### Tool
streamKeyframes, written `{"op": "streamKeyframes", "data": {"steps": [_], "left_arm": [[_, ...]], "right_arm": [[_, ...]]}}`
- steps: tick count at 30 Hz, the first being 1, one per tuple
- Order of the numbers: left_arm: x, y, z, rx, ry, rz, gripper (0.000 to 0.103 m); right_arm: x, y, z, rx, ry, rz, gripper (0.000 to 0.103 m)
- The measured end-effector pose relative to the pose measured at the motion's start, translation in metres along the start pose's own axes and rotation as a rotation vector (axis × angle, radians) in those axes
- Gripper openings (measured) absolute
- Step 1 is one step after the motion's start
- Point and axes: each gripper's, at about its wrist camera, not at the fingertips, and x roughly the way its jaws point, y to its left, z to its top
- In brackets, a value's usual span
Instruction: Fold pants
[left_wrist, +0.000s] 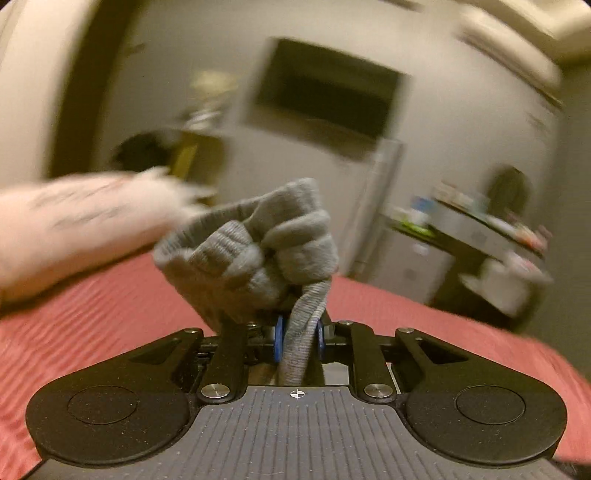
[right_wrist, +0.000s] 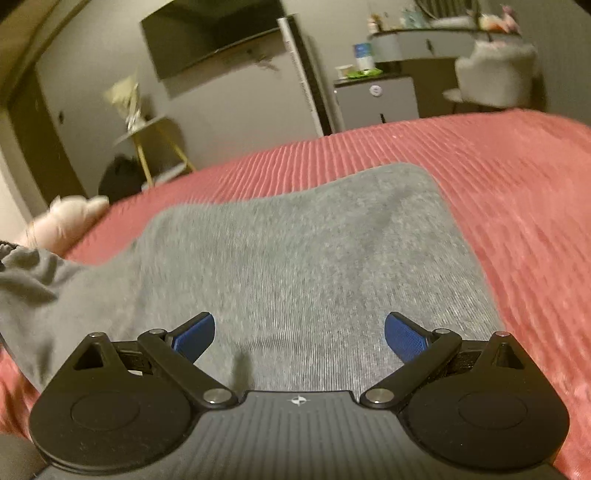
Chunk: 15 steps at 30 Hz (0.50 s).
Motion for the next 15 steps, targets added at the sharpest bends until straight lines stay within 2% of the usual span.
{"op": "streamKeyframes", "data": {"steps": [2, 5, 7, 8, 9, 10, 11, 12, 13, 14, 15], "left_arm": [[-0.004, -0.047, -0.005, 0.114, 0.007, -0.082, 0.019], [0.001, -0.108, -0.029, 0.223, 0.082, -0.211, 0.023], [0.010, -0.140, -0.055, 0.265, 0.179, -0.260, 0.041], [0.013, -0.151, -0.067, 0.276, 0.232, -0.274, 0.045], [0.014, -0.158, -0.080, 0.270, 0.278, -0.292, 0.056], [0.011, -0.160, -0.088, 0.245, 0.294, -0.303, 0.066], [0.009, -0.157, -0.094, 0.214, 0.301, -0.311, 0.072], [0.006, -0.153, -0.096, 0.187, 0.306, -0.303, 0.079], [0.003, -0.148, -0.095, 0.177, 0.301, -0.259, 0.079], [0.003, -0.142, -0.092, 0.180, 0.291, -0.198, 0.080], [0.002, -0.135, -0.089, 0.187, 0.283, -0.107, 0.082]], "right_arm": [[-0.003, -0.001, 0.000, 0.013, -0.004, 0.003, 0.099], [-0.010, -0.008, 0.002, 0.081, -0.015, 0.025, 0.099], [-0.017, -0.017, 0.004, 0.157, -0.027, 0.040, 0.099], [-0.020, -0.021, 0.005, 0.192, -0.029, 0.049, 0.099], [-0.023, -0.027, 0.007, 0.229, -0.032, 0.061, 0.099], [-0.027, -0.032, 0.008, 0.259, -0.034, 0.070, 0.099], [-0.030, -0.037, 0.009, 0.282, -0.034, 0.082, 0.099], [-0.032, -0.041, 0.011, 0.303, -0.031, 0.099, 0.099], [-0.033, -0.044, 0.012, 0.323, -0.023, 0.120, 0.099], [-0.033, -0.047, 0.013, 0.349, -0.007, 0.151, 0.099], [-0.031, -0.049, 0.014, 0.371, 0.008, 0.176, 0.099]]}}
